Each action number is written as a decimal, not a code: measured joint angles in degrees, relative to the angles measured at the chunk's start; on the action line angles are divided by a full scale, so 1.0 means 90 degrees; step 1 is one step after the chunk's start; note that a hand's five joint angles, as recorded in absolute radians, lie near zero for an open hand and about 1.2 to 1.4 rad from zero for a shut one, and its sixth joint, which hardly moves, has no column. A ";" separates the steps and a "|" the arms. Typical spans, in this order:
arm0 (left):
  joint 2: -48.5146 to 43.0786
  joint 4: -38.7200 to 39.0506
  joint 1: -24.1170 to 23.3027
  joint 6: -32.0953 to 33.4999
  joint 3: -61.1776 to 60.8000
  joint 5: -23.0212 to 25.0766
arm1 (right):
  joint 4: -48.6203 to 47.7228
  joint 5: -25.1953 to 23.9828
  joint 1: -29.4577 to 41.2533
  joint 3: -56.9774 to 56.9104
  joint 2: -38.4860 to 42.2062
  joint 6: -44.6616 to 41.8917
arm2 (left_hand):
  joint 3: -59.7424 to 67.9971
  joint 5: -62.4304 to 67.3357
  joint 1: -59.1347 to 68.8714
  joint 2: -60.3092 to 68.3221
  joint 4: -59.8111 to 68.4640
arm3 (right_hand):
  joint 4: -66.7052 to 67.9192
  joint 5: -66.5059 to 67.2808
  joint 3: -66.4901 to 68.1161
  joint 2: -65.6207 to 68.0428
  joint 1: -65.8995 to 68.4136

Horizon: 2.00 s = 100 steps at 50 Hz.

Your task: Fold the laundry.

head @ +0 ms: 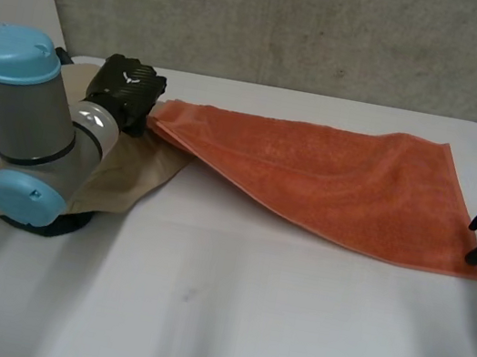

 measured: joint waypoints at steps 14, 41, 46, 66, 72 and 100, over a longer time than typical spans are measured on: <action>0.0057 -0.0156 0.0002 -0.0066 -0.0001 0.0061 | 0.0250 -0.1396 -0.0347 0.0549 -0.0519 -0.2071 | 0.0000 0.0000 0.0000 -0.0001 0.0000 | -0.0673 -0.0666 -0.0632 -0.0689 -0.0657; -0.0033 -0.0163 0.0045 -0.0077 -0.0002 0.0115 | -0.1281 -0.1250 -0.0306 0.0710 0.0178 -0.2811 | 0.0001 0.0001 0.0000 -0.0001 0.0001 | -0.0611 -0.0404 -0.0620 -0.0674 -0.0637; -0.0034 -0.0163 0.0049 -0.0077 -0.0001 0.0117 | -0.1798 -0.1135 -0.0155 0.0536 0.0323 -0.2614 | 0.0000 0.0000 -0.0001 0.0000 0.0001 | -0.0404 -0.0214 -0.0381 -0.0530 -0.0481; -0.0017 -0.0329 0.0028 -0.0102 0.0015 0.0117 | 0.0395 -0.1184 -0.0305 0.0167 -0.0448 -0.2148 | 0.0000 0.0000 0.0000 -0.0001 0.0001 | -0.0506 -0.0506 -0.0484 -0.0560 -0.0490; 0.0038 -0.0399 0.0029 -0.0156 0.0009 0.0146 | 0.0835 -0.1504 -0.0573 0.0430 -0.0544 -0.2426 | 0.0000 0.0000 -0.0001 0.0000 0.0001 | -0.0760 -0.0752 -0.0728 -0.0785 -0.0755; -0.0056 -0.0487 0.0055 -0.0283 0.0195 0.0396 | -0.1169 -0.1633 -0.0386 0.0613 0.0360 -0.2715 | 0.0000 0.0000 0.0000 -0.0001 0.0001 | -0.0914 -0.0916 -0.0839 -0.0899 -0.0903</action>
